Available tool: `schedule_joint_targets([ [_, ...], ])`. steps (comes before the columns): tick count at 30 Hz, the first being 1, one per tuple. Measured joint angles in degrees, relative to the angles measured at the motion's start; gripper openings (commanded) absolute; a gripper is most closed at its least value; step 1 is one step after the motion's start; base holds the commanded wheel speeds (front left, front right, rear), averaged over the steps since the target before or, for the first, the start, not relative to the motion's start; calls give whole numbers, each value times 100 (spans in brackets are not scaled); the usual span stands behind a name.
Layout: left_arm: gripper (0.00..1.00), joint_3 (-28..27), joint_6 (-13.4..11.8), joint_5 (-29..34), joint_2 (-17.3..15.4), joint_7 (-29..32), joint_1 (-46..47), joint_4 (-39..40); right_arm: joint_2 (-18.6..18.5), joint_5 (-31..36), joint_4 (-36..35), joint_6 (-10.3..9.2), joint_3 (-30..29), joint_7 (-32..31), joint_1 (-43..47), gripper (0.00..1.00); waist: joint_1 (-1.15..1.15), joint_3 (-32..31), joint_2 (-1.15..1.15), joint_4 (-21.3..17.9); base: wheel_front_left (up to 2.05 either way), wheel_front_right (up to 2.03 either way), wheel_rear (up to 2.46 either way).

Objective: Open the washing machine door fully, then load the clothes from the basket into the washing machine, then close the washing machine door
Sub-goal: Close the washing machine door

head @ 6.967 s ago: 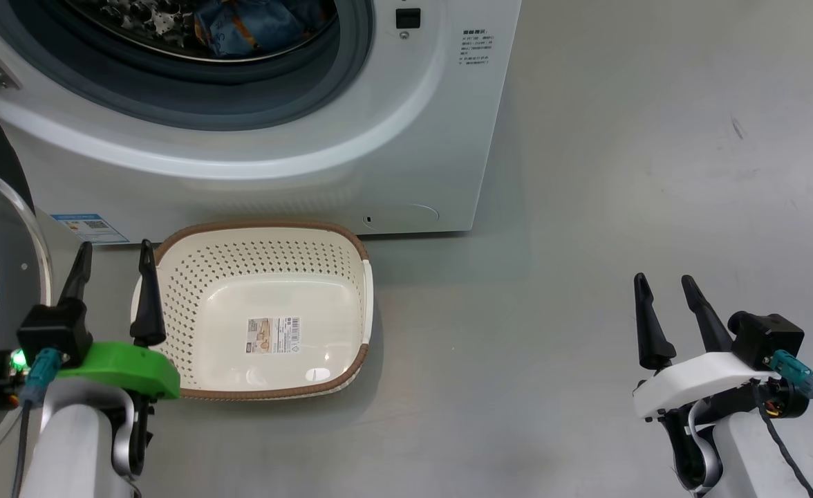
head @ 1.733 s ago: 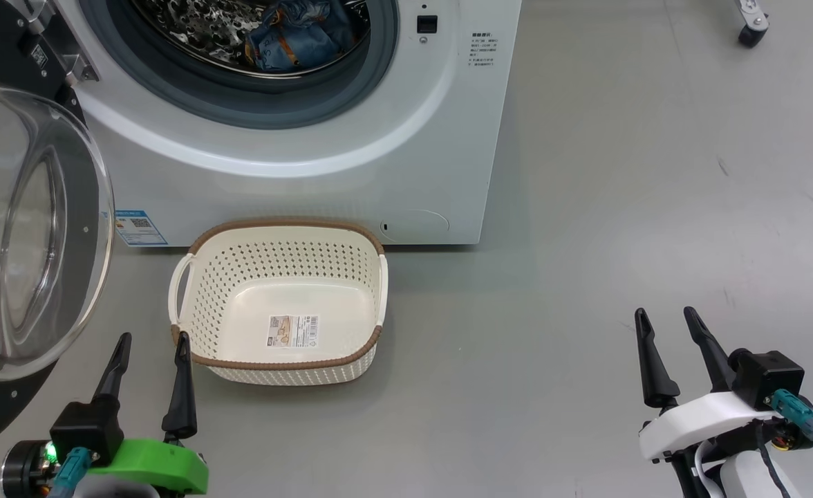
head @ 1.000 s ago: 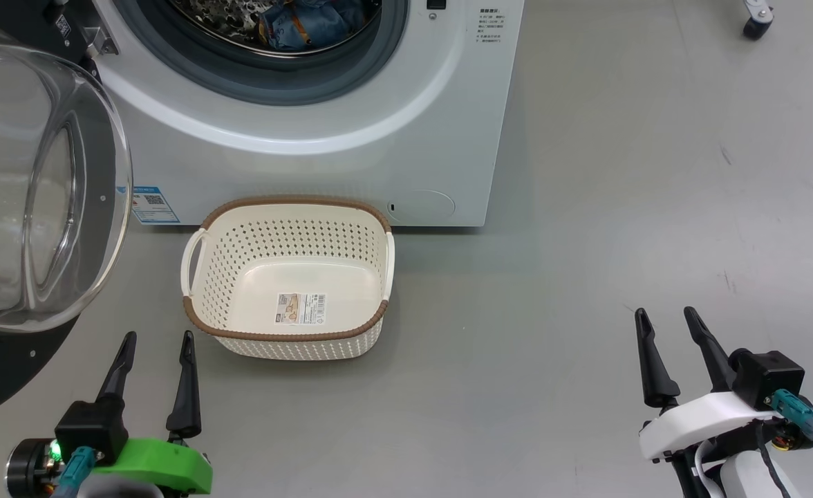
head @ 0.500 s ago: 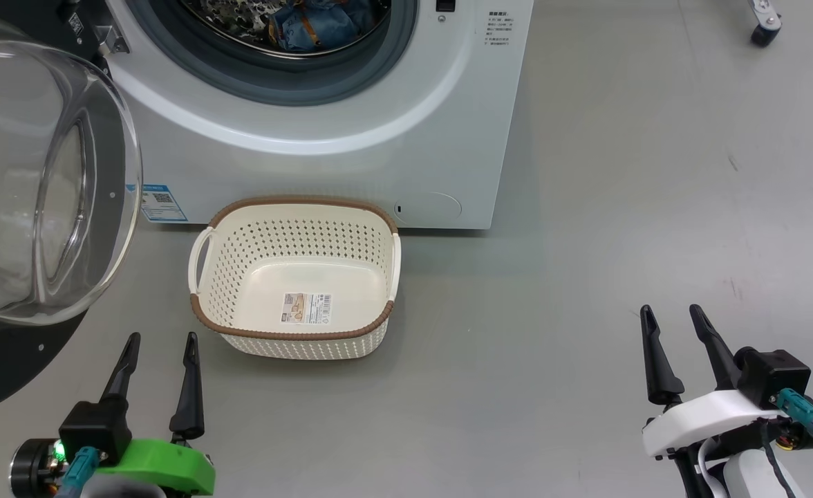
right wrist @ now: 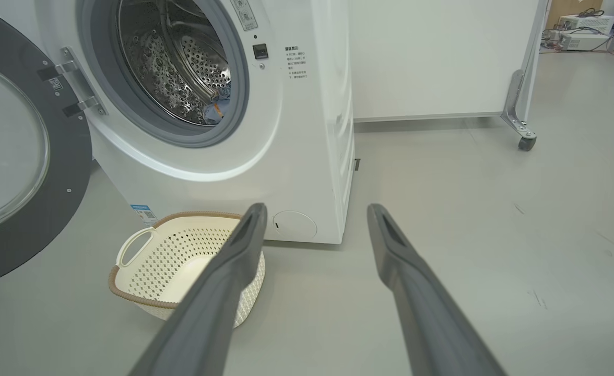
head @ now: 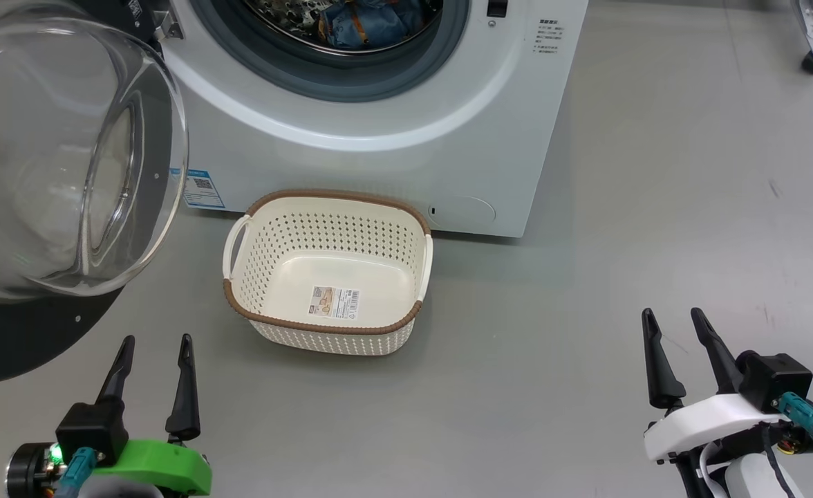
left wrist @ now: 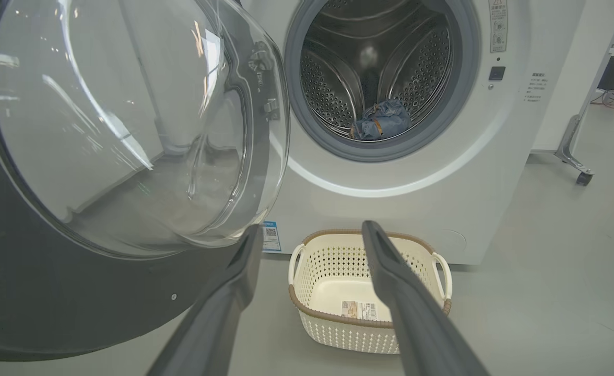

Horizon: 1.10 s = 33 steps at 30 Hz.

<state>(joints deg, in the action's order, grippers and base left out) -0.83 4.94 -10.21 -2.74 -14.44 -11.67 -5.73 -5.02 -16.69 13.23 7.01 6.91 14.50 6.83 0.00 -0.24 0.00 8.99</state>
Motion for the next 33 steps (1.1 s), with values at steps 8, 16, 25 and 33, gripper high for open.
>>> schedule_joint_targets([
  [8,100,-57,-116,-51,1,0,-4,-96,10,-2,-13,0,15,0,86,100,0,-43,0,325,0,0,0],
  [16,100,-103,-176,-56,1,0,-6,-119,62,-29,-33,0,78,0,86,100,0,-43,0,653,0,0,0],
  [25,100,-123,-250,-57,1,0,-3,-113,76,-26,-96,0,156,0,84,100,0,-3,0,984,0,0,0],
  [33,100,-131,-352,-57,1,0,-2,-112,79,-23,-116,0,185,0,78,100,0,49,0,1288,0,0,0],
])
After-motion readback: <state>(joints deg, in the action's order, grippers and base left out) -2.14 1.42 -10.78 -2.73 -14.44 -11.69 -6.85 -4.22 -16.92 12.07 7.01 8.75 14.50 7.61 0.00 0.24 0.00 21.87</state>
